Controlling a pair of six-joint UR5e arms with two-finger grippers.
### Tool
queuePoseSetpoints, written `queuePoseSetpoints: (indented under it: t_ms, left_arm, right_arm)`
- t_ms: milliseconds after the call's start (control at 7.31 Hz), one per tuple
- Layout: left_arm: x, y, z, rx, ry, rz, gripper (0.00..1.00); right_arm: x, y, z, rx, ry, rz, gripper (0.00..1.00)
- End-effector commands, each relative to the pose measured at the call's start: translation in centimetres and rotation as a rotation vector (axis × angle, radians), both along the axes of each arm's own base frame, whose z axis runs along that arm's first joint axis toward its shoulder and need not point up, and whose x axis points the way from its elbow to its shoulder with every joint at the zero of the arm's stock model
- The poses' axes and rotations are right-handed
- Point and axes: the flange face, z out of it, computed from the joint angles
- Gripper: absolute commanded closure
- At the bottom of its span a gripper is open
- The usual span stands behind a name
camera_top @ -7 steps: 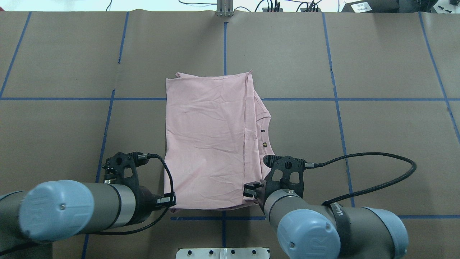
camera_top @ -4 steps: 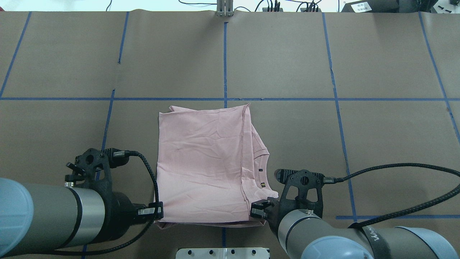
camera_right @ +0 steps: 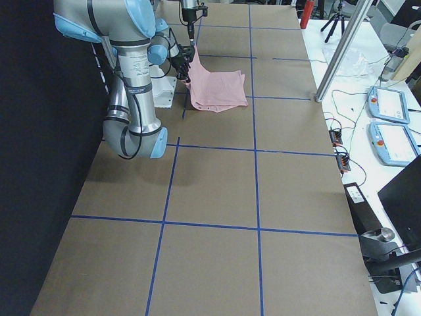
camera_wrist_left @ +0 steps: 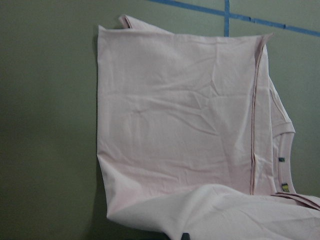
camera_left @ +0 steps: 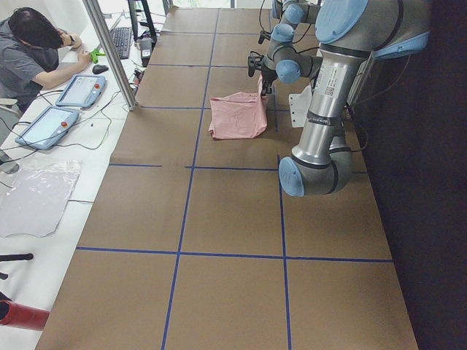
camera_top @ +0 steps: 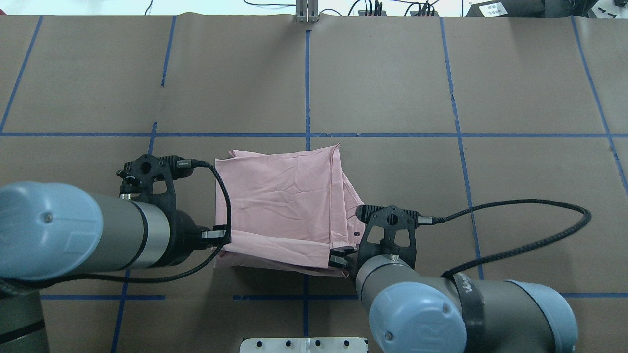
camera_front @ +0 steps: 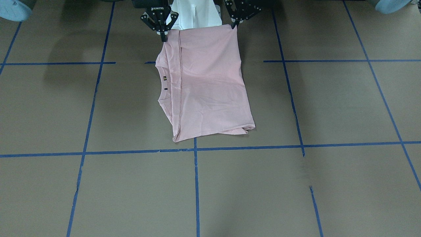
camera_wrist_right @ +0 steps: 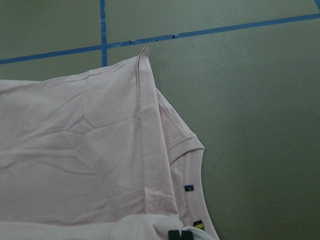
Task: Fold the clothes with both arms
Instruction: 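Lift the near edge with both grippers and fold it away from the robot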
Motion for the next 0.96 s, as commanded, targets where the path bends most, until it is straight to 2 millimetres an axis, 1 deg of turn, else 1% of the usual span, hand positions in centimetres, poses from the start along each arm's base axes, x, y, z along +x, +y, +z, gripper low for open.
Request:
queuePoseSetpoints:
  t_ms: [0,137,274,411,547,684,821]
  left_arm:
    - [0.9,-4.9,1.3,0.03,-0.066,-0.042,1.0]
    - [1.5,-7.0,2.1,0.043,-0.074,-0.059,1.0]
    - [2.8,-10.1,4.1,0.052,-0.076,-0.089,1.0]
    - [4.8,-15.2,7.3,0.066,-0.094,-0.128,0.95]
    - [6.7,-20.8,11.2,0.146,-0.128,-0.117,0.01]
    - [5.3,-24.6,13.3,0.22,-0.14,-0.124,0.0]
    - [4.2,-25.3,13.2,0.235,-0.135,-0.084,0.0]
  right_arm:
    - [-1.5,-6.7,-0.5,-0.002,0.021,0.05,1.0]
    - [-2.9,-10.3,0.6,-0.003,0.027,0.073,1.0]
    - [-4.7,-14.8,1.3,0.002,0.042,0.072,1.0]
    - [-7.7,-20.2,2.9,0.005,0.067,0.062,1.0]
    - [-10.9,-25.2,5.2,0.052,0.084,0.044,0.01]
    - [-11.5,-28.2,6.9,0.06,0.075,0.041,0.0]
    - [-10.3,-29.6,6.2,0.064,0.064,-0.008,0.0]
